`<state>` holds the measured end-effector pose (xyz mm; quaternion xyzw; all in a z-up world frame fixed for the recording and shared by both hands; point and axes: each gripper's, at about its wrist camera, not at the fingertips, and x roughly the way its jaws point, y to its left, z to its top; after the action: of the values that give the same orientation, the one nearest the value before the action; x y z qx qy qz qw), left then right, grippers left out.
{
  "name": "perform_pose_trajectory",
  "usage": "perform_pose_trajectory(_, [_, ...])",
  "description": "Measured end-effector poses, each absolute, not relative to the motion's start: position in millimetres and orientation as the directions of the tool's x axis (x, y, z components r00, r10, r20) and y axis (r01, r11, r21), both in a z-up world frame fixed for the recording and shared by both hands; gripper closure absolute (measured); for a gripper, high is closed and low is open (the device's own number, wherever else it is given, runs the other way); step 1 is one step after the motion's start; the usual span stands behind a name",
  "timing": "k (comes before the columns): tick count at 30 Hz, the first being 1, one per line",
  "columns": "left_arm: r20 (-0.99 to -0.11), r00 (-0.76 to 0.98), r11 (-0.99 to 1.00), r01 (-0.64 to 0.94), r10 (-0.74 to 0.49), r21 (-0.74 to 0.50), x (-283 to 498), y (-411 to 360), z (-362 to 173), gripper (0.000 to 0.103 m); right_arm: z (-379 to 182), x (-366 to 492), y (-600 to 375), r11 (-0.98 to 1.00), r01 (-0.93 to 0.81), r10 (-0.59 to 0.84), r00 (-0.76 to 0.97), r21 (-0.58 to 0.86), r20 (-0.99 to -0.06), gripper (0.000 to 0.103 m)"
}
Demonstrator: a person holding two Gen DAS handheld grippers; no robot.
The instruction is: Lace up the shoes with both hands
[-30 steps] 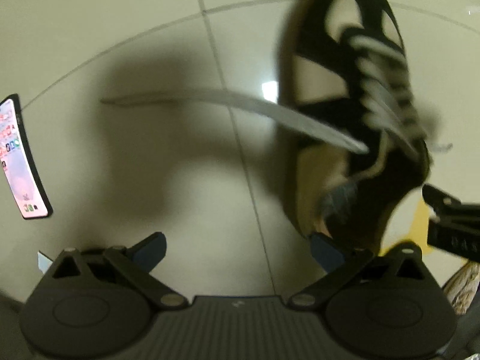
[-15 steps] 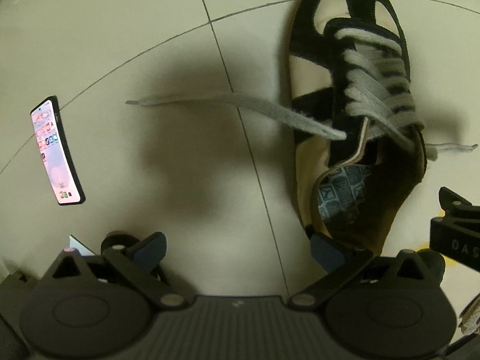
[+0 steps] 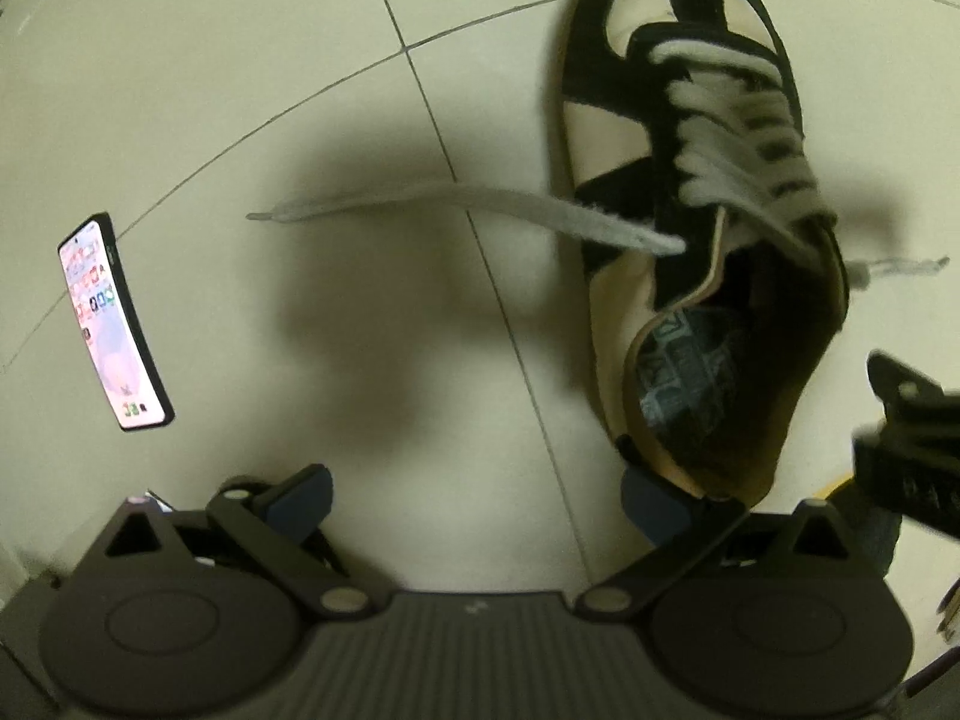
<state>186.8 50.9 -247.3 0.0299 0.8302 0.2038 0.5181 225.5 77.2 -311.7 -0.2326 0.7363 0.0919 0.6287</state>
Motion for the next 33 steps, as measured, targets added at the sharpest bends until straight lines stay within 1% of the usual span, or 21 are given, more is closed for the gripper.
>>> perform_pose_trajectory(4, [-0.828,-0.451,0.906,-0.093,0.332,0.413,187.1,49.7,-241.7,0.000,-306.4,218.1,78.6,0.859,-0.487,-0.214,-0.061,-0.158,-0.975,0.000])
perform_pose_trajectory(6, [-0.834,-0.437,0.910,-0.073,0.338,0.408,192.6,46.6,-235.4,0.000,-303.8,214.3,79.3,0.851,-0.501,-0.207,-0.041,-0.160,-0.977,0.000])
perform_pose_trajectory(8, [-0.855,-0.387,0.917,-0.053,0.346,0.396,198.6,42.4,-224.7,0.000,-299.0,211.1,79.6,0.840,-0.517,-0.198,-0.012,-0.163,-0.980,0.000])
perform_pose_trajectory(10, [-0.876,-0.325,0.920,-0.038,0.357,0.389,202.9,38.5,-212.9,0.000,-284.1,208.6,77.8,0.823,-0.538,-0.177,0.067,-0.185,-0.982,0.000])
perform_pose_trajectory(13, [-0.890,-0.243,0.916,-0.015,0.385,0.400,195.7,28.7,-198.9,0.000,-269.0,210.0,80.2,0.841,-0.506,-0.151,0.121,-0.192,-0.981,0.000])
perform_pose_trajectory(15, [-0.892,-0.202,0.911,0.002,0.404,0.412,185.0,22.1,-193.9,0.000,-299.2,208.9,42.7,0.859,-0.472,-0.144,0.144,-0.196,-0.979,0.000])
perform_pose_trajectory(18, [-0.897,-0.164,0.905,-0.044,0.411,0.423,166.0,20.9,-190.6,0.000,-290.9,205.5,44.3,0.866,-0.441,-0.167,0.192,-0.237,-0.967,0.000])
perform_pose_trajectory(20, [-0.904,-0.164,0.901,-0.127,0.394,0.415,155.2,27.0,-190.0,0.000,-288.9,194.5,30.5,0.871,-0.426,-0.165,0.219,-0.246,-0.962,0.000])
perform_pose_trajectory(24, [-0.929,-0.168,0.866,-0.338,0.330,0.369,132.3,44.7,-186.1,0.000,-291.5,174.9,59.1,0.916,-0.348,-0.120,0.238,-0.200,-0.964,0.000])
perform_pose_trajectory(25, [-0.933,-0.164,0.862,-0.357,0.321,0.359,126.3,44.0,-185.6,0.000,-290.6,172.8,56.2,0.923,-0.335,-0.110,0.238,-0.188,-0.965,0.000])
perform_pose_trajectory(27, [-0.934,-0.161,0.870,-0.342,0.318,0.355,117.2,37.3,-186.7,0.000,-285.1,167.4,56.4,0.929,-0.327,-0.096,0.239,-0.174,-0.966,0.000])
perform_pose_trajectory(29, [-0.929,-0.169,0.888,-0.279,0.329,0.365,112.5,27.2,-191.6,0.000,-271.9,167.6,62.1,0.924,-0.339,-0.095,0.252,-0.179,-0.963,0.000])
perform_pose_trajectory(31, [-0.926,-0.159,0.893,-0.249,0.344,0.374,110.4,20.6,-192.0,0.000,-240.2,167.7,59.0,0.924,-0.336,-0.091,0.265,-0.180,-0.960,0.000])
perform_pose_trajectory(33, [-0.925,-0.143,0.894,-0.239,0.353,0.378,109.7,15.7,-190.6,0.000,-223.4,165.4,50.1,0.933,-0.318,-0.084,0.268,-0.171,-0.960,0.000])
